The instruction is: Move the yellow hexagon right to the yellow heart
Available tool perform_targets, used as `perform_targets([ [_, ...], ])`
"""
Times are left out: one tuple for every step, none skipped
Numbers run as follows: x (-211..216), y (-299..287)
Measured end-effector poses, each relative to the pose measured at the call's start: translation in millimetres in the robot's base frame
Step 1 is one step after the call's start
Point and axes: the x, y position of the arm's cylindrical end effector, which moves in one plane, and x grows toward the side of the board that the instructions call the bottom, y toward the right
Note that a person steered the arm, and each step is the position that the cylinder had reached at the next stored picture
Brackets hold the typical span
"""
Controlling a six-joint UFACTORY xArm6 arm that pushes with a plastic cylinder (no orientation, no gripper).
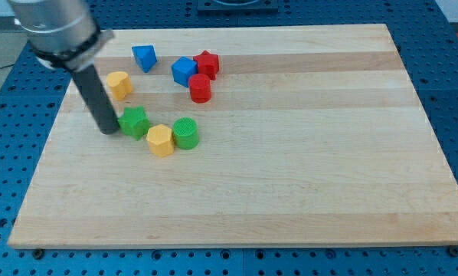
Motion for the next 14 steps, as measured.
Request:
perform_targets([
  [-2.6, 56.0],
  [-5.6, 22.1],
  [-6.4, 8.2],
  [-9.3, 8.2],
  [-8.9, 21.5],
  [15.5, 91.1],
  [18.1, 94.9],
  [8.0, 28.9],
  [-42.9, 36.7],
  [-4.4, 96.0],
  [60.4, 155.4],
  [71.9, 128.8],
  [89.3, 77.2],
  [46.4, 49.9],
])
